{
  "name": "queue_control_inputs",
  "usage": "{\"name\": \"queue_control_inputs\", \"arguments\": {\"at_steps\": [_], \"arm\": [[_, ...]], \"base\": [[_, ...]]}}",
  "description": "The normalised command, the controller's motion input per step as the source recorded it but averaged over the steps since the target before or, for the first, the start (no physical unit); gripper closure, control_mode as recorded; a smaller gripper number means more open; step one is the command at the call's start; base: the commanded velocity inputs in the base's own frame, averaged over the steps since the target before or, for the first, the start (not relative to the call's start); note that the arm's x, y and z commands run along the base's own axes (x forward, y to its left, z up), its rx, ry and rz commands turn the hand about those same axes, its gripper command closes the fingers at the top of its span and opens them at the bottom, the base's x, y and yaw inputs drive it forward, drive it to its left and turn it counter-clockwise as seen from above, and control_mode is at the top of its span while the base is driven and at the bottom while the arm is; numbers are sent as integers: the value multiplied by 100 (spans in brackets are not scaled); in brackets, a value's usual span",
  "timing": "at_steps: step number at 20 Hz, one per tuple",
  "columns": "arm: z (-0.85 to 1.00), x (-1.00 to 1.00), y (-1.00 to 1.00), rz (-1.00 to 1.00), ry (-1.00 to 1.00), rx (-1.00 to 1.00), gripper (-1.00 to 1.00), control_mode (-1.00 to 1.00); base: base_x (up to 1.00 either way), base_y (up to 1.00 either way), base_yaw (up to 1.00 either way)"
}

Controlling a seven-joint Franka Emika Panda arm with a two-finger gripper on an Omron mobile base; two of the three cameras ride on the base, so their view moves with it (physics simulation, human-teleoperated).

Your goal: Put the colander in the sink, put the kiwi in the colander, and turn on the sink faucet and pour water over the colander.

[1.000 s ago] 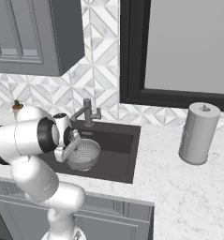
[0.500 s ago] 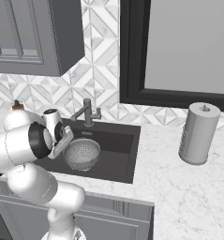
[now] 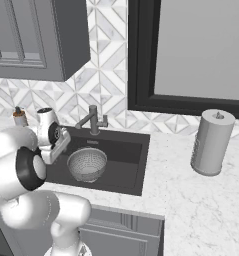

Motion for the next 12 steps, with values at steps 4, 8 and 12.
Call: {"name": "queue_control_inputs", "arguments": {"at_steps": [4,8,12], "arm": [[40,-29,33,22,0,0,-100,-100],[36,-26,43,32,0,0,-100,-100],[29,-31,47,36,0,0,-100,-100]], "base": [[0,0,0],[0,0,0],[0,0,0]]}}
